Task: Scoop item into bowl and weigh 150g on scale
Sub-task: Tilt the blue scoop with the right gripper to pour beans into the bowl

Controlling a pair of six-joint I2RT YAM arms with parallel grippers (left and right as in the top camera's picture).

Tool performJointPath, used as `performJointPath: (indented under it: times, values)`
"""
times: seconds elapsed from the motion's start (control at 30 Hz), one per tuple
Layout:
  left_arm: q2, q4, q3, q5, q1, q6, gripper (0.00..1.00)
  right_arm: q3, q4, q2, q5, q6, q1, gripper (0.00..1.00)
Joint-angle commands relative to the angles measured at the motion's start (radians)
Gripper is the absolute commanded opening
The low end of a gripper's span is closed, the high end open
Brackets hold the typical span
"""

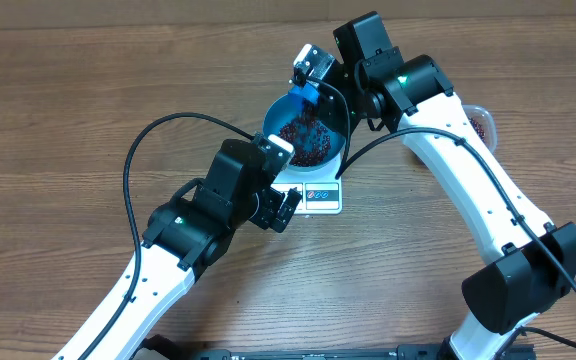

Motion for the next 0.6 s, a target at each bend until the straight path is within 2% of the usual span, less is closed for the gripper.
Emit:
performJointPath:
  times: [0.0, 0.3, 0.47, 0.57]
  values:
    - [0.003, 0.002, -0.002, 0.016, 0.006, -0.013, 1.0, 0.036, 0.019, -0.026, 0.044, -0.061, 0.005, 0.04]
    - [0.003, 0.002, -0.002, 0.016, 0.006, -0.013, 1.0, 0.036, 0.035, -0.026, 0.054, -0.074, 0.005, 0.04]
    - [0.003, 0.002, -0.002, 0.016, 0.006, -0.012, 0.99, 0.036, 0.035, -0.026, 0.026, -0.042, 0.005, 0.04]
    - [0.003, 0.002, -0.002, 0.016, 0.006, -0.013, 1.0, 0.036, 0.04, -0.026, 0.017, 0.034, 0.005, 0.04]
